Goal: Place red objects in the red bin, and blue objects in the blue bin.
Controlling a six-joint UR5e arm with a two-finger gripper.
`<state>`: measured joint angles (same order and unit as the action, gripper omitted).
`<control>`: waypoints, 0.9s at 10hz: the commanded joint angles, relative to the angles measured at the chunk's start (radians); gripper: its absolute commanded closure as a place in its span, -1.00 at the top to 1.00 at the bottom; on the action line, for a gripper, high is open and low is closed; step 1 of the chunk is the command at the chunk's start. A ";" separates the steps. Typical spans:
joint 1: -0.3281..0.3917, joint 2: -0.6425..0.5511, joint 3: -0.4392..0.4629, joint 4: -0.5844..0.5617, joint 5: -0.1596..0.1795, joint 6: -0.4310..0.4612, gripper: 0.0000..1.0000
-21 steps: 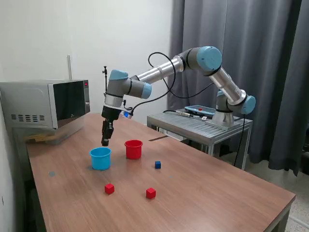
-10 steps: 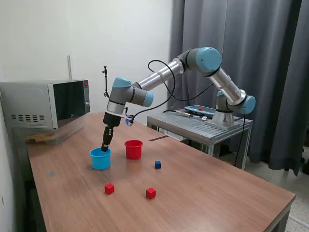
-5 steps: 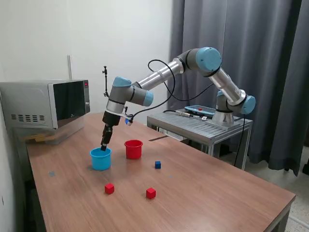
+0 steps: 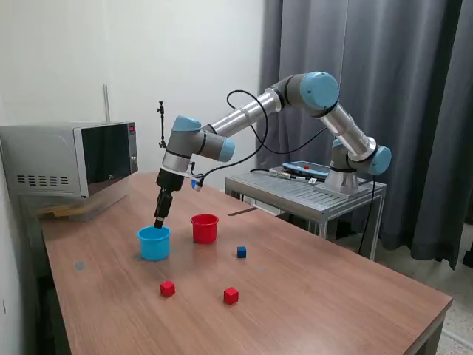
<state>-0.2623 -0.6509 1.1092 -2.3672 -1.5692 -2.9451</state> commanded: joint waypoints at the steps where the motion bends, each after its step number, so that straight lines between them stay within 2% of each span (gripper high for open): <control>1: 0.000 -0.015 0.000 0.014 -0.003 -0.006 1.00; 4: 0.000 -0.076 0.011 0.135 0.003 -0.009 1.00; 8: 0.006 -0.116 0.012 0.146 0.003 -0.011 1.00; 9: 0.008 -0.130 0.012 0.202 0.003 -0.009 1.00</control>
<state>-0.2573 -0.7621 1.1212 -2.2100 -1.5669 -2.9563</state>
